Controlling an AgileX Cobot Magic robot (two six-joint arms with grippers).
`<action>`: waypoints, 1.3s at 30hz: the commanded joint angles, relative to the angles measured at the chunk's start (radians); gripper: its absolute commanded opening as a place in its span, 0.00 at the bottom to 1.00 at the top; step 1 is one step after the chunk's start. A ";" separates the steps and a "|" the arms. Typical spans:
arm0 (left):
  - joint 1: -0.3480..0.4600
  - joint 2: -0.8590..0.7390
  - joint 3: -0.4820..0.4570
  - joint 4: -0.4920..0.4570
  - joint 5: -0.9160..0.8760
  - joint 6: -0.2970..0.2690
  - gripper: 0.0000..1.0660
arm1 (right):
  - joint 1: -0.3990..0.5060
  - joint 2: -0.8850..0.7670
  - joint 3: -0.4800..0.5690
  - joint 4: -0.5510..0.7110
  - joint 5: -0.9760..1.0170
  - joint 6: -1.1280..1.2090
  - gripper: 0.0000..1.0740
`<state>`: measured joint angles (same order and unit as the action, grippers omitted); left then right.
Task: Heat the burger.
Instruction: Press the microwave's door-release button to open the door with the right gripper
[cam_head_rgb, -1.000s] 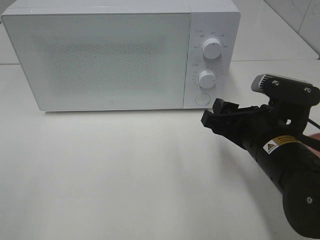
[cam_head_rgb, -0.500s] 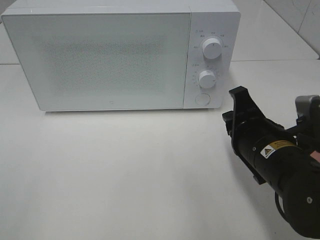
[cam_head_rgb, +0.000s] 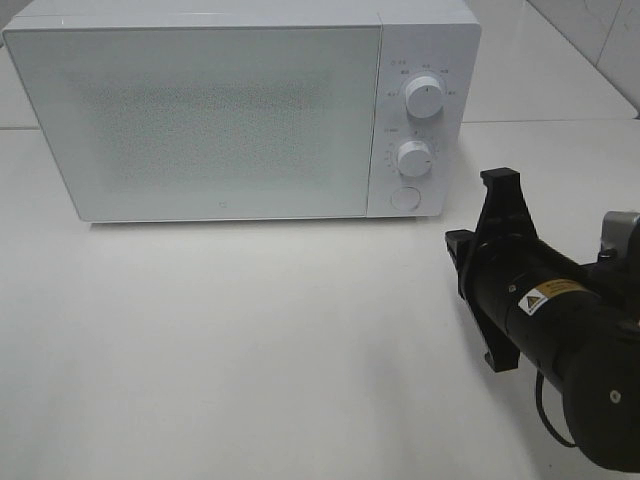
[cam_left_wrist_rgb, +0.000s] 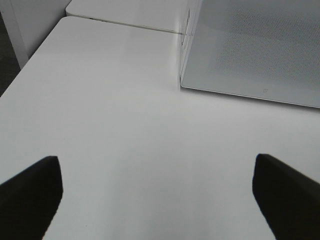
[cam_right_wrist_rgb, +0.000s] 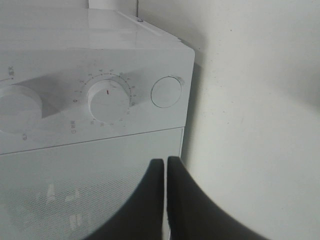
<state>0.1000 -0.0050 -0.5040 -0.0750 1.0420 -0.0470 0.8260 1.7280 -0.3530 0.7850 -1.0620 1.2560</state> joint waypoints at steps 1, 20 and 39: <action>0.003 -0.021 0.002 -0.003 -0.010 0.000 0.92 | -0.036 -0.002 -0.022 -0.028 0.007 0.003 0.00; 0.003 -0.021 0.002 -0.003 -0.010 0.000 0.92 | -0.142 0.182 -0.192 -0.130 0.061 0.040 0.00; 0.003 -0.021 0.002 -0.003 -0.010 0.000 0.92 | -0.246 0.297 -0.381 -0.183 0.205 0.058 0.00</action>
<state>0.1000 -0.0050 -0.5040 -0.0750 1.0420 -0.0470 0.5860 2.0260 -0.7250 0.6160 -0.8740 1.3130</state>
